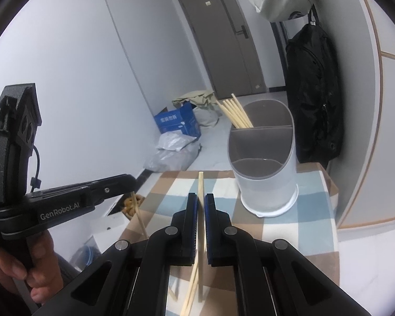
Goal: Organize utensils
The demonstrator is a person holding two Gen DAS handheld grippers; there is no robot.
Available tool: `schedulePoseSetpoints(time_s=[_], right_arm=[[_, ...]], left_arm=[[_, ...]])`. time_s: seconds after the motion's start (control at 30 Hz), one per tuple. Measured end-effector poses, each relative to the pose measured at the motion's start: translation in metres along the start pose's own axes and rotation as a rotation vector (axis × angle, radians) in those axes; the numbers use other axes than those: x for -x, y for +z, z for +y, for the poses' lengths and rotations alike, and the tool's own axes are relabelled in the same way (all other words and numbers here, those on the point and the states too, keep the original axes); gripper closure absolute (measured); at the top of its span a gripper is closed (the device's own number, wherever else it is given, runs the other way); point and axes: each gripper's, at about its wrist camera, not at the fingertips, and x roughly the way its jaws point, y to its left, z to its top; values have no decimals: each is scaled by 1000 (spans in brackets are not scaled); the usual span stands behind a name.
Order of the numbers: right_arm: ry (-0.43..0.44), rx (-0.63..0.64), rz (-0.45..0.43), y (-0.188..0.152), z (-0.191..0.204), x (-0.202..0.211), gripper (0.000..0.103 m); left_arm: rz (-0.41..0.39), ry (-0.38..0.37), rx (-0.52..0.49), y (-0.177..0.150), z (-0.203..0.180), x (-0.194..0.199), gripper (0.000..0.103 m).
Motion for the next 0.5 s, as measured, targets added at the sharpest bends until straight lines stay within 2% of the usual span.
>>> schedulePoseSetpoints(time_s=[0.5], right_arm=[[-12, -21, 4, 16, -14, -6, 98]], left_arm=[[25, -11, -34, 19, -14, -7, 103]])
